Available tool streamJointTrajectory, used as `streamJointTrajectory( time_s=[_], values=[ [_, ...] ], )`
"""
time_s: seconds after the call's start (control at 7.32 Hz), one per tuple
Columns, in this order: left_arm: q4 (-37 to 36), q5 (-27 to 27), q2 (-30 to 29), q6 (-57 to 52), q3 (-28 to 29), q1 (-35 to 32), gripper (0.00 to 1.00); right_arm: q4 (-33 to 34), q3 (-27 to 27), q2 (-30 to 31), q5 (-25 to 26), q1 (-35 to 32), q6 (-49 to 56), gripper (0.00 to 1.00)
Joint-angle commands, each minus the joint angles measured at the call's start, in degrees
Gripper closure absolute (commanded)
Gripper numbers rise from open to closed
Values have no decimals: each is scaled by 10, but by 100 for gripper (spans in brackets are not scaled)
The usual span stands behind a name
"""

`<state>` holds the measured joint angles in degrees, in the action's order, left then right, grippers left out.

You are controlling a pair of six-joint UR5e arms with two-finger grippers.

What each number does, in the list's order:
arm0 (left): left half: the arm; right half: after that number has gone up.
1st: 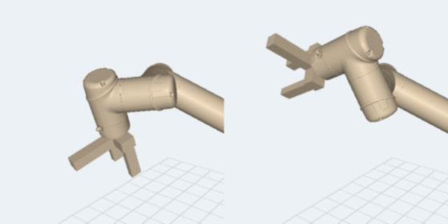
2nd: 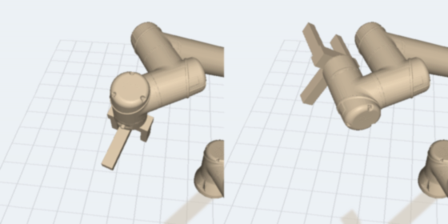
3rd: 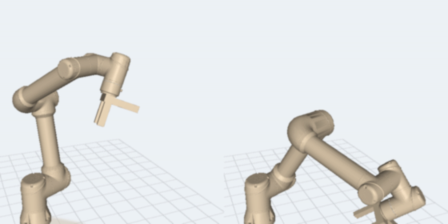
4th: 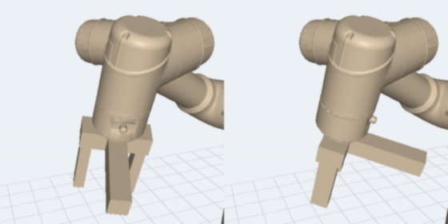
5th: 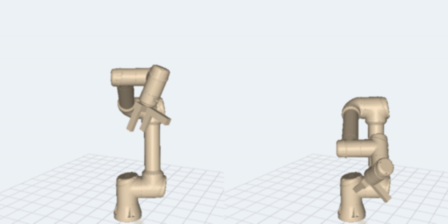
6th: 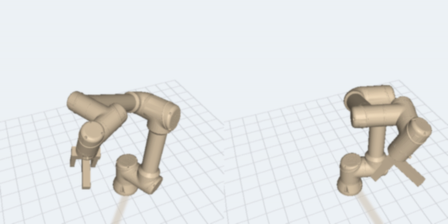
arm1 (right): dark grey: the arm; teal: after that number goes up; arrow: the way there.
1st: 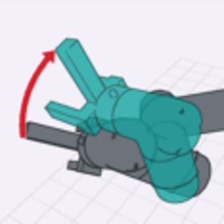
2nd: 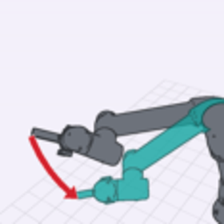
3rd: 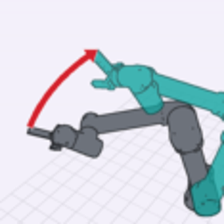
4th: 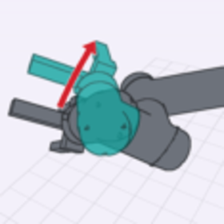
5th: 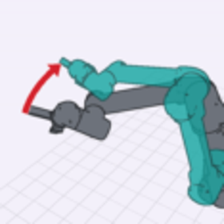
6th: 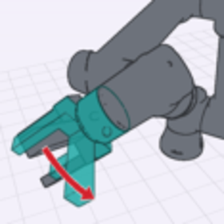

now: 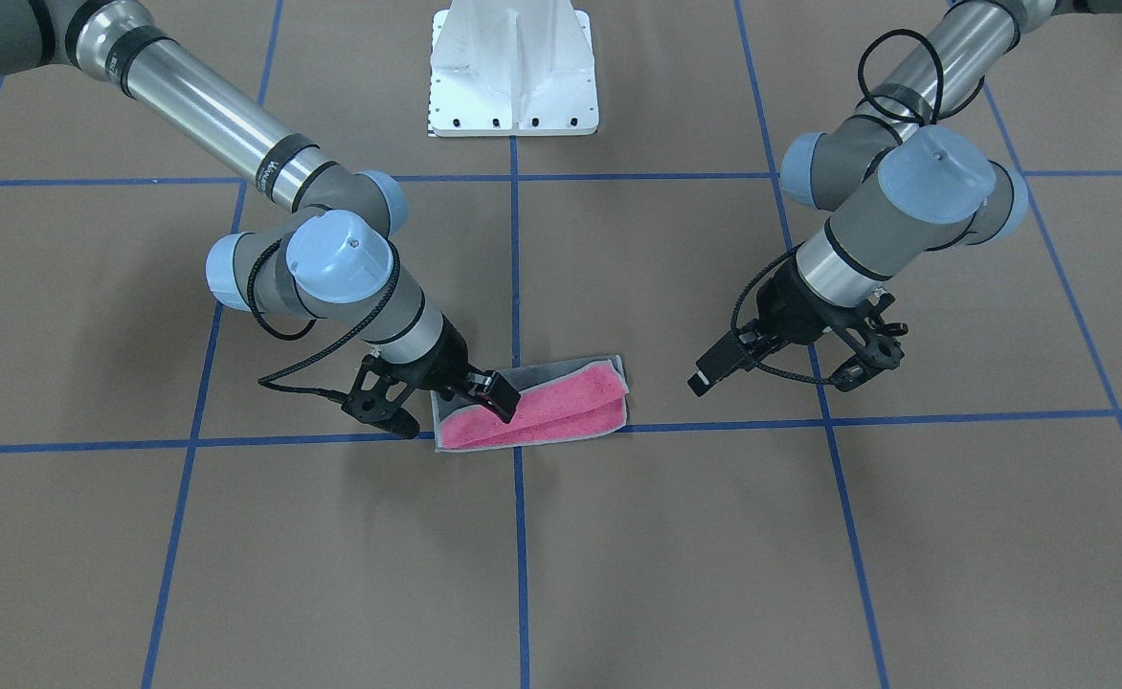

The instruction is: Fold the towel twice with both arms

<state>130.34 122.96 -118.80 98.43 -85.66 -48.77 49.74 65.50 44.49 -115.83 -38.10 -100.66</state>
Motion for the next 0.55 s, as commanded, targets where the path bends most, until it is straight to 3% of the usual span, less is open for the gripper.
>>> streamJointTrajectory(
  time_s=[0.0,0.41],
  values=[
    [0,0,1,0,0,0,0,0,-13,-9,4,-3,1,1],
    [0,0,1,-1,1,-1,0,-1,-41,-33,9,-8,2,7]
  ],
)
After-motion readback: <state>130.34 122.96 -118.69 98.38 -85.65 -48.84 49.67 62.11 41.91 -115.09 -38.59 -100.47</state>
